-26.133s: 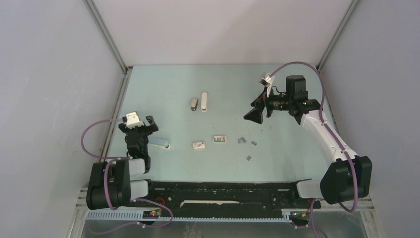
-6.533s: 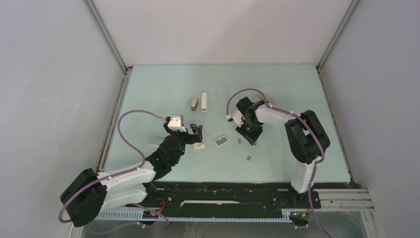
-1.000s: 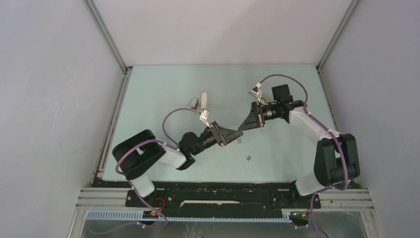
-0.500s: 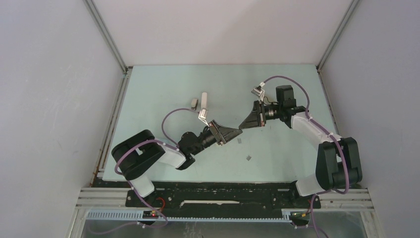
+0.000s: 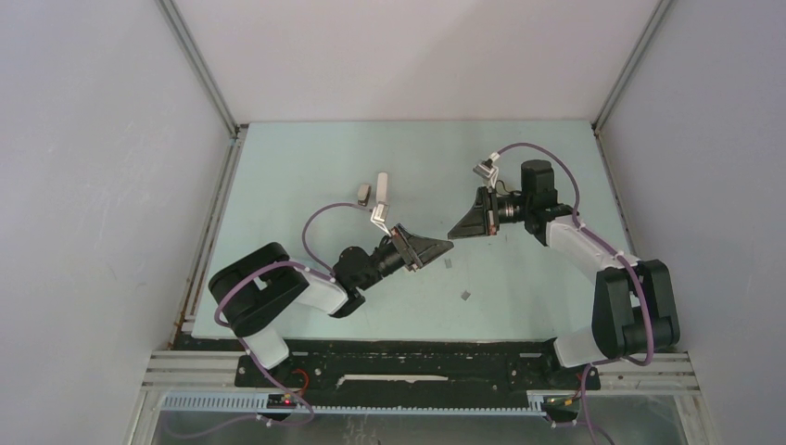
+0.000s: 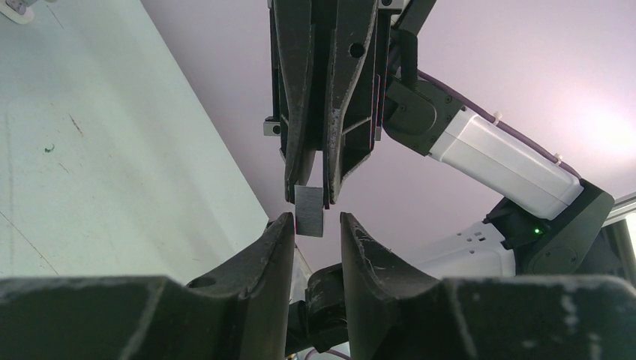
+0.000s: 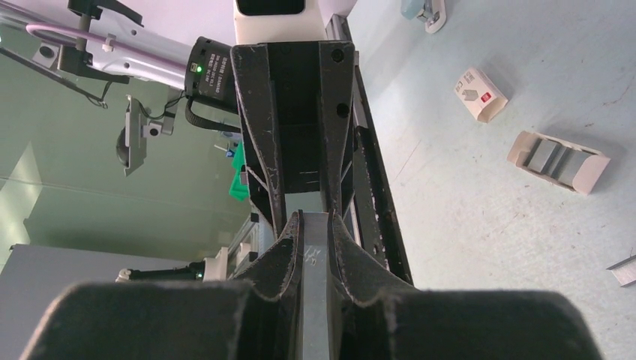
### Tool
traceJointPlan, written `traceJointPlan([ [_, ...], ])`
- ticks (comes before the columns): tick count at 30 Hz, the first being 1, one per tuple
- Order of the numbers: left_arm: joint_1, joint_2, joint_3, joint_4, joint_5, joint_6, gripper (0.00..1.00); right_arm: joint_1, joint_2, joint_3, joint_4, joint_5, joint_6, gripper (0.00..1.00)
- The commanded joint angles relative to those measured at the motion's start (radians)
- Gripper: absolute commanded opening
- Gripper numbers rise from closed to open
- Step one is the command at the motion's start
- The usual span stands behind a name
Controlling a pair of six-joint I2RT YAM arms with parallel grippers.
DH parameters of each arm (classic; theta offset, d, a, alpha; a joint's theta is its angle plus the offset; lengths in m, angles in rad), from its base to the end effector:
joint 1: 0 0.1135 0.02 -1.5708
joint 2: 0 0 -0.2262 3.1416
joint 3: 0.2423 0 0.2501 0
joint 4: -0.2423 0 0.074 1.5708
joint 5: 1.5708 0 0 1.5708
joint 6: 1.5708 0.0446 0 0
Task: Unload the staples from the stapler
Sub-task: Place the staple in the staple box.
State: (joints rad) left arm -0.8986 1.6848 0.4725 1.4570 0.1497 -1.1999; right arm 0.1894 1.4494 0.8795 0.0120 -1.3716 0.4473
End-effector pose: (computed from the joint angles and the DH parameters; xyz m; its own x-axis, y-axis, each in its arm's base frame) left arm 0.1827 -0.2402 0.1605 -0.7504 -0.5371 -0.3853 0.4537 0.0055 -0.8911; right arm 0.2861 0.0994 0.2137 -0.8382 -0.0735 -0.5404 -0.5451 0.0772 0.8348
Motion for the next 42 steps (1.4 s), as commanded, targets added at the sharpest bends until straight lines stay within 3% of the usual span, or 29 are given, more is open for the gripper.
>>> traceJointPlan([
  [1,-0.005,-0.021,0.009,0.045,-0.013,-0.007,0.34,-0.007,-0.029,-0.002,0.068,-0.02,0.044,0.12],
  [11,-0.005,-0.016,0.014,0.045,-0.01,-0.009,0.29,-0.004,-0.022,-0.004,0.072,-0.023,0.047,0.12],
  [32,-0.005,-0.011,0.021,0.045,-0.013,-0.004,0.29,0.012,-0.011,-0.005,0.072,-0.029,0.048,0.13],
  [36,-0.006,-0.013,0.019,0.045,-0.013,-0.002,0.16,0.012,-0.011,-0.005,0.073,-0.033,0.046,0.13],
  [39,-0.005,-0.018,0.016,0.045,-0.012,0.004,0.11,0.01,-0.012,-0.005,0.074,-0.037,0.045,0.18],
  [42,-0.006,-0.02,0.01,0.045,-0.014,0.007,0.1,0.008,-0.019,-0.005,0.069,-0.037,0.035,0.39],
])
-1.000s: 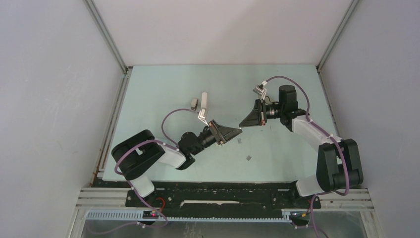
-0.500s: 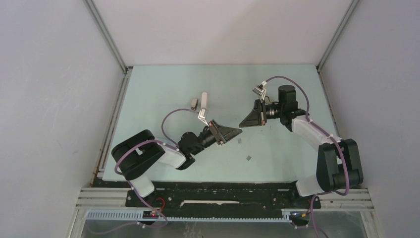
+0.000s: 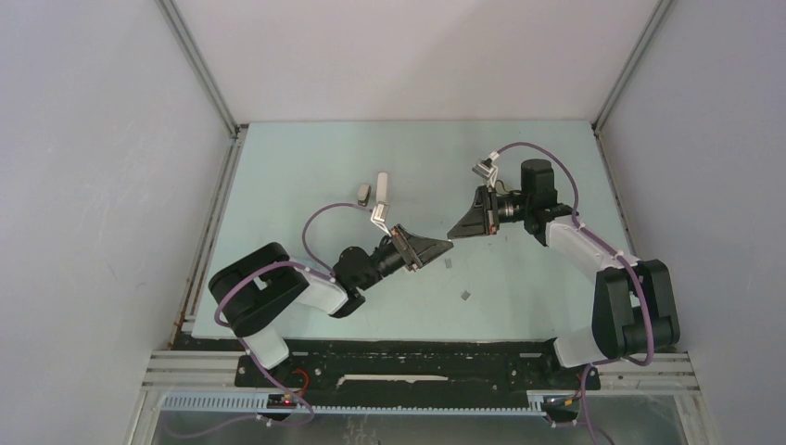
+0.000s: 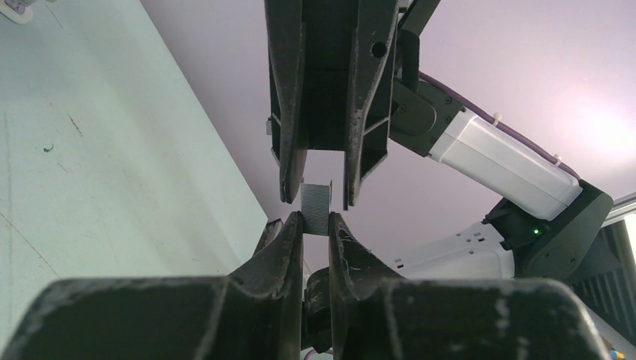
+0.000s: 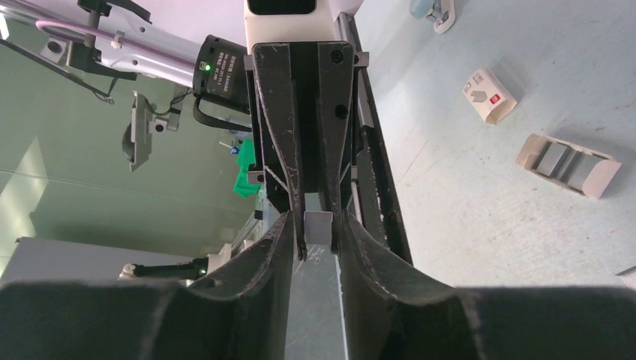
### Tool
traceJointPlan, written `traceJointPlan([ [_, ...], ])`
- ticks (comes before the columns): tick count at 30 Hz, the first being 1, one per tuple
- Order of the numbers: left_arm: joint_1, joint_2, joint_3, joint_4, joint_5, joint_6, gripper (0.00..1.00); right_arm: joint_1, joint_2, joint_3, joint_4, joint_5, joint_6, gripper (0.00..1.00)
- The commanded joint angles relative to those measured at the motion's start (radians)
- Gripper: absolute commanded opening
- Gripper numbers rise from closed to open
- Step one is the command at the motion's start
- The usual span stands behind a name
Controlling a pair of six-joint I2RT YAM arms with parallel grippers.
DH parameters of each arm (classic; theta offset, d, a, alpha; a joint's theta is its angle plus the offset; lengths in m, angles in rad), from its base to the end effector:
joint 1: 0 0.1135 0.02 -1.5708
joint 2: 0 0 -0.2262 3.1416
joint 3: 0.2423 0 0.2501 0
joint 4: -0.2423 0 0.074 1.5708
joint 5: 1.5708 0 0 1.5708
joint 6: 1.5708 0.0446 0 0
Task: Unload the staples from the stapler
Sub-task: Place the staple in the staple box.
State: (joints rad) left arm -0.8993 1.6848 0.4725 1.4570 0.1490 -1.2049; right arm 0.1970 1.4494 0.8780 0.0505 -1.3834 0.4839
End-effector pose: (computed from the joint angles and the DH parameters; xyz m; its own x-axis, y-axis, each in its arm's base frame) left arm 0.1825 -0.2403 0.1605 -0.7527 -0.5371 -0.3807 0.4498 0.0027 -0.8931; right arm 0.2863 0.1018 0.2162 -0.8378 -0.0788 -0.5403 -0.5450 0.0594 0.8363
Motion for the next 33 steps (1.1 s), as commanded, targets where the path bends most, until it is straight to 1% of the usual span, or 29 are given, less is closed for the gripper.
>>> traceJointPlan([
  [1,-0.006,-0.02,0.008,0.046,-0.013,0.013,0.1,0.0,-0.023,-0.004,0.028,-0.025,-0.006,0.44],
  [4,-0.004,-0.022,0.0,0.045,-0.011,0.017,0.1,-0.011,-0.037,-0.004,0.027,-0.021,-0.013,0.58],
  [6,-0.003,-0.022,-0.01,0.046,-0.009,0.019,0.1,-0.024,-0.047,-0.004,0.033,-0.027,-0.013,0.64],
  [8,-0.004,-0.027,-0.026,0.045,-0.007,0.019,0.1,-0.043,-0.063,-0.003,0.044,-0.035,-0.015,0.67],
  [12,-0.003,-0.068,-0.08,0.045,-0.027,0.04,0.1,-0.094,-0.107,0.017,-0.035,-0.038,-0.111,0.7],
  [15,0.004,-0.117,-0.128,0.038,-0.04,0.055,0.1,-0.126,-0.131,0.048,-0.183,-0.012,-0.237,0.71],
  [17,0.018,-0.146,-0.161,0.011,-0.038,0.058,0.1,-0.135,-0.142,0.079,-0.291,0.035,-0.343,0.71],
  [19,0.034,-0.192,-0.191,-0.061,-0.036,0.064,0.1,-0.132,-0.152,0.119,-0.412,0.134,-0.464,0.7],
  [20,0.041,-0.219,-0.2,-0.117,-0.033,0.076,0.1,-0.128,-0.156,0.128,-0.448,0.179,-0.504,0.7],
  [22,0.051,-0.303,-0.202,-0.318,-0.036,0.122,0.1,-0.113,-0.161,0.132,-0.471,0.265,-0.55,0.7],
  [23,0.053,-0.352,-0.191,-0.452,-0.049,0.159,0.1,-0.102,-0.16,0.134,-0.477,0.307,-0.567,0.69],
  [26,0.053,-0.507,-0.112,-0.939,-0.129,0.293,0.1,-0.035,-0.136,0.147,-0.489,0.473,-0.607,0.69],
  [28,0.054,-0.592,-0.067,-1.177,-0.203,0.359,0.11,0.024,-0.095,0.167,-0.492,0.57,-0.614,0.68],
  [30,0.054,-0.664,-0.033,-1.348,-0.251,0.412,0.11,0.089,-0.043,0.194,-0.496,0.666,-0.614,0.65],
  [31,0.054,-0.698,-0.02,-1.412,-0.263,0.427,0.12,0.123,-0.015,0.211,-0.5,0.707,-0.615,0.62],
  [33,0.055,-0.75,-0.002,-1.529,-0.276,0.446,0.12,0.183,0.071,0.26,-0.527,0.764,-0.618,0.51],
])
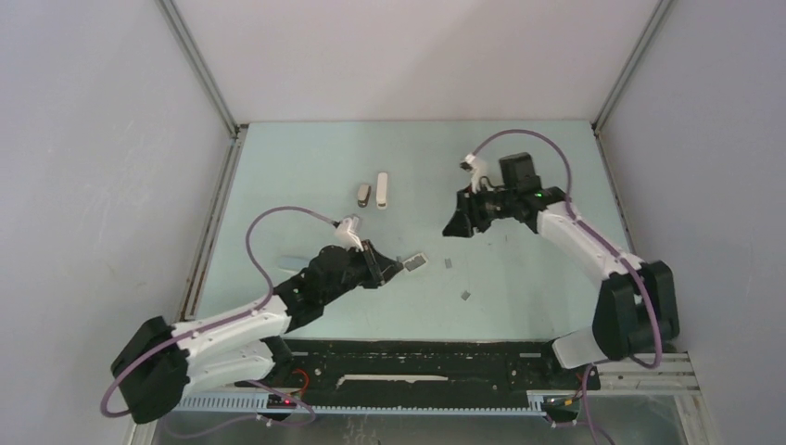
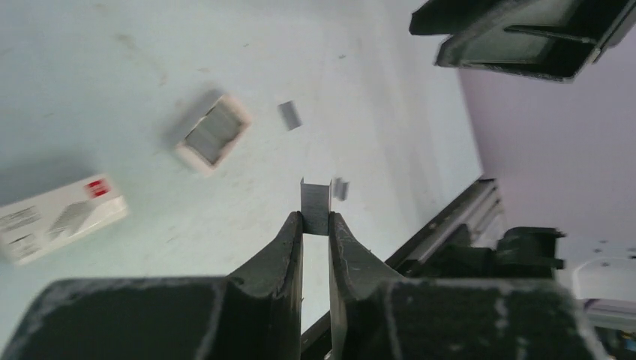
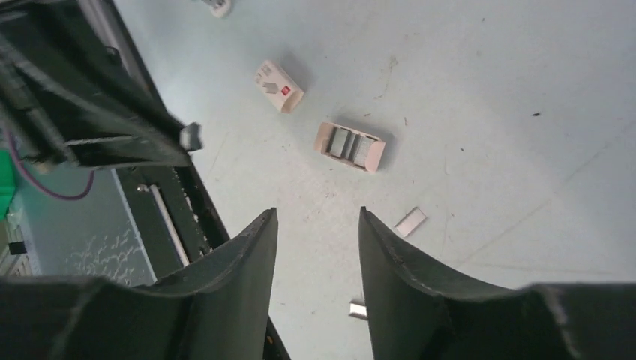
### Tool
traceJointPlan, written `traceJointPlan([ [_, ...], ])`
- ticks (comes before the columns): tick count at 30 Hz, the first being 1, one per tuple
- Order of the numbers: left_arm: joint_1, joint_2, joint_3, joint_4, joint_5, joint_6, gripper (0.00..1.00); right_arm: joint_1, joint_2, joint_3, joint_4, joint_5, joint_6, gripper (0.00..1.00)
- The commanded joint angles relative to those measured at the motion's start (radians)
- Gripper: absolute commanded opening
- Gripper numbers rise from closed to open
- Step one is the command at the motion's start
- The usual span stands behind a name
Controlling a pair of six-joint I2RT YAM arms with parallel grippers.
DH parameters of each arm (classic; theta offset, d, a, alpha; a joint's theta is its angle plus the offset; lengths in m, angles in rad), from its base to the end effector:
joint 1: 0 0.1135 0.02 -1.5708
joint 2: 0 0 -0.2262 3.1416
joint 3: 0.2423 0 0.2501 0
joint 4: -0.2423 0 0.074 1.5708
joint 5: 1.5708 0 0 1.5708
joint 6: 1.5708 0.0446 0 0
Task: Unload the staples from the stapler
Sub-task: Place the staple in the staple box.
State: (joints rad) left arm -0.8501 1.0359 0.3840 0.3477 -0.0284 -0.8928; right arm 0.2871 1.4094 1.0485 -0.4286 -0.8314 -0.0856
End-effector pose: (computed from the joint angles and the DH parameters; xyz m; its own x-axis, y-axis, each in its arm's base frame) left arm 0.1641 -0.1849 0.1730 -0.6950 -0.3884 -0.6051 0.3059 0.6018 -0.7377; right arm 0.2834 0.1180 0.2333 -0.6195 -0.2430 -0.7465 -0.7455 0.4799 0.4625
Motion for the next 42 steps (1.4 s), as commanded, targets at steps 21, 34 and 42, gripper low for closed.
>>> traceJointPlan([
  [21,0.006,-0.153,0.072,-0.46,-0.034,0.137,0.12,0.195,0.715,0.581,-0.274,0.248,-0.094,0.23],
  [34,0.005,-0.125,0.037,-0.358,0.0,0.102,0.13,0.223,0.765,0.564,-0.339,0.213,-0.142,0.15],
  [42,0.004,-0.07,0.045,-0.304,0.011,0.099,0.13,0.222,0.734,0.505,-0.342,0.185,-0.147,0.14],
])
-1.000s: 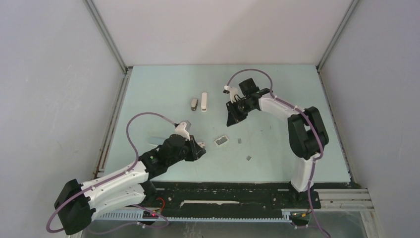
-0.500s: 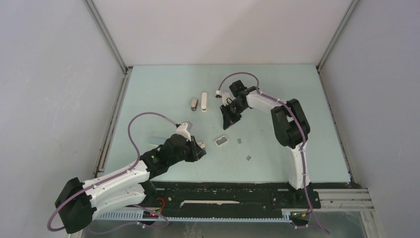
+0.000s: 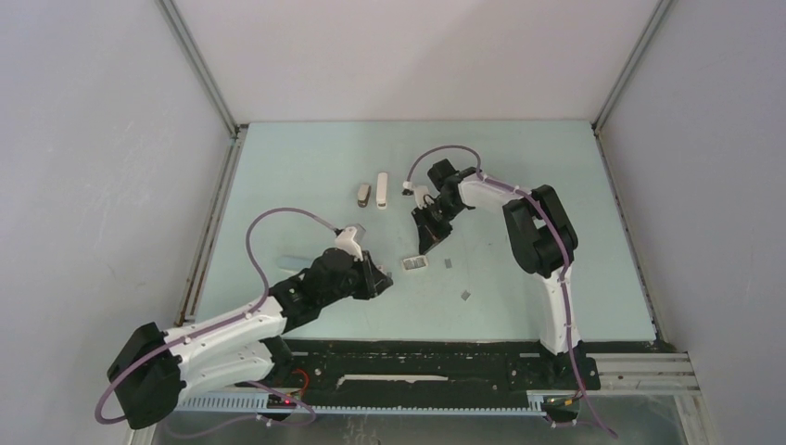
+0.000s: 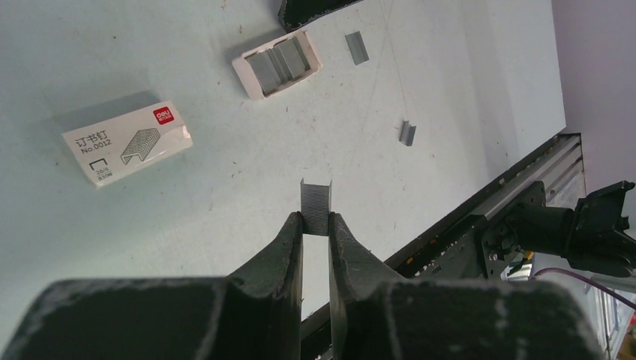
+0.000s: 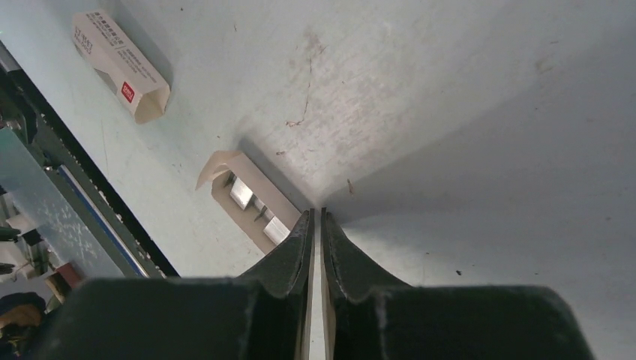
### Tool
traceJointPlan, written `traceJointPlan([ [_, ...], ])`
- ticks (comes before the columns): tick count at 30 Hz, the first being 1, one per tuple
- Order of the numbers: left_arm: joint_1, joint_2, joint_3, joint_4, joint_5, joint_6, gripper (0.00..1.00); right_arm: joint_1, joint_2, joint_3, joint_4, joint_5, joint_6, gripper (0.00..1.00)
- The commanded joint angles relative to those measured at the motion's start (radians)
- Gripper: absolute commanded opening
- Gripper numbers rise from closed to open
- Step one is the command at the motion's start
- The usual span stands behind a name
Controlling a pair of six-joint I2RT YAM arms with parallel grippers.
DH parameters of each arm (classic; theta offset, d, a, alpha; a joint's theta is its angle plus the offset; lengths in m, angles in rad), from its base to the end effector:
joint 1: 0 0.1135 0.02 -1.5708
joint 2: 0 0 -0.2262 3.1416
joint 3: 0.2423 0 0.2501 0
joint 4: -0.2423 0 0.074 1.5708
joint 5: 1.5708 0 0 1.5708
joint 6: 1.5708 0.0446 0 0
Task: Unload the staples from the stapler
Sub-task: Place the staple in the staple box.
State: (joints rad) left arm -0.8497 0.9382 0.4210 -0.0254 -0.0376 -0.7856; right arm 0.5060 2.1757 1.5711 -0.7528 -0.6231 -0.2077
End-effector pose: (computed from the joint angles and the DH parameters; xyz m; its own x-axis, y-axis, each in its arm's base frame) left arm 0.1521 -0.1705 0.1668 -0.7568 -0.2095 -0.6192 0.2745 0.7578 -0.5919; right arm 0.3424 0.2195 0.1032 -0.7330 -0.5976 -0.3248 -0.6672 0.5388 0.5144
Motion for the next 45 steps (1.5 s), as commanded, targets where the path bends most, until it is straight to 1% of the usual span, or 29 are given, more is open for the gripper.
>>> traceJointPlan([
  [1,0.004,0.04,0.012,0.075,0.024,-0.008,0.13,0.004,-0.035,-0.021,-0.017,-0.026,-0.025,0.14],
  [8,0.004,0.126,0.068,0.093,0.03,0.013,0.12,0.006,-0.057,-0.048,-0.016,-0.039,-0.024,0.14],
  [13,0.003,0.216,0.144,0.061,0.029,0.062,0.12,0.004,-0.059,-0.057,-0.016,-0.049,-0.022,0.14],
  [15,0.003,0.252,0.186,0.034,0.027,0.092,0.12,-0.004,-0.064,-0.056,-0.015,-0.051,-0.018,0.14],
  [19,0.004,0.32,0.267,-0.069,0.005,0.166,0.12,-0.028,-0.083,-0.06,-0.007,-0.055,-0.015,0.14],
  [23,0.002,0.414,0.38,-0.175,0.004,0.255,0.12,-0.055,-0.09,-0.061,-0.003,-0.07,-0.013,0.14],
  [28,-0.007,0.538,0.502,-0.265,0.007,0.332,0.12,-0.066,-0.096,-0.063,0.0,-0.077,-0.015,0.15],
  [34,-0.016,0.652,0.618,-0.339,-0.027,0.376,0.12,-0.073,-0.098,-0.062,0.0,-0.082,-0.014,0.15],
  [45,-0.016,0.768,0.744,-0.414,-0.06,0.419,0.12,-0.079,-0.096,-0.062,0.001,-0.093,-0.015,0.15],
])
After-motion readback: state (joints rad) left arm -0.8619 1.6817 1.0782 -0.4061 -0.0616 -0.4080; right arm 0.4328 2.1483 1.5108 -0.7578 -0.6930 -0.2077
